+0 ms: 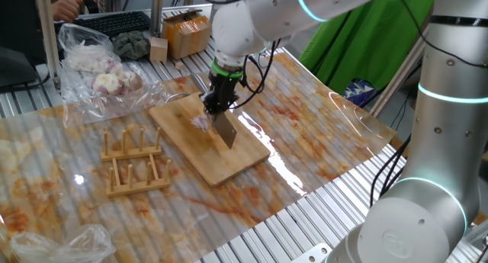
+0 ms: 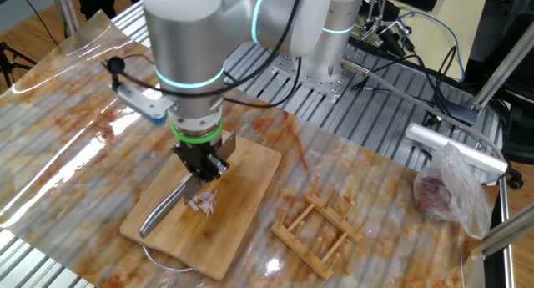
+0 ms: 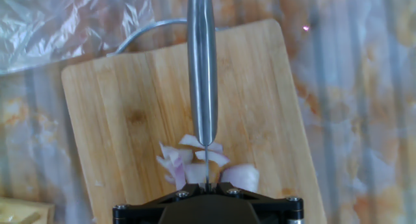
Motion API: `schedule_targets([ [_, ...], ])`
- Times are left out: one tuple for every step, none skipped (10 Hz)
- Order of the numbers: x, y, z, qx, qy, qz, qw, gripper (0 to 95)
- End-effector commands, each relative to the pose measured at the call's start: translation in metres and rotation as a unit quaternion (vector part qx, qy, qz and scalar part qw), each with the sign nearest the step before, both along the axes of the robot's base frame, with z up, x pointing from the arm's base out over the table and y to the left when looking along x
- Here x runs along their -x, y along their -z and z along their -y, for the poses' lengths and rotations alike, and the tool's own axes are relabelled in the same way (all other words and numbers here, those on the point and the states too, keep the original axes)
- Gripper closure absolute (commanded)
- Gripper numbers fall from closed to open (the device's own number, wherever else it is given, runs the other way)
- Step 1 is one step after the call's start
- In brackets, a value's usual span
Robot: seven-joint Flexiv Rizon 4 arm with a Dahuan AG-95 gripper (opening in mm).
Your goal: Chop the onions
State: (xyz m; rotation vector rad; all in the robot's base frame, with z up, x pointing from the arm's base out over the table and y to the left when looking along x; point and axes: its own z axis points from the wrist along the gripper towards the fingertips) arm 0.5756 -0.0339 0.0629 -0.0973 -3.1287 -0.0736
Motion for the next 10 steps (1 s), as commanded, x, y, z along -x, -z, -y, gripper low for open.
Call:
schedule_targets([
  [-0.001,-0.003,0.008,0.003,-0.008,0.000,1.0000,95.0],
  [0.000,-0.003,0.010,0.004,-0.010,0.000,0.9999,95.0],
  [0.000,-0.002,0.014,0.003,-0.014,0.001,0.9999,95.0],
  [0.000,-0.002,0.016,0.003,-0.015,0.001,0.9999,95.0],
  [0.001,-0.003,0.016,0.003,-0.015,0.001,0.9999,95.0],
  [0.001,-0.002,0.017,0.003,-0.016,0.001,0.9999,95.0],
  [0.002,0.000,0.019,0.004,-0.019,0.001,0.9998,95.0],
  [0.002,0.003,0.020,0.002,-0.021,0.002,0.9998,95.0],
  [0.002,0.014,0.019,0.002,-0.022,0.009,0.9997,95.0],
  [0.004,0.027,0.017,0.000,-0.020,0.020,0.9996,95.0],
])
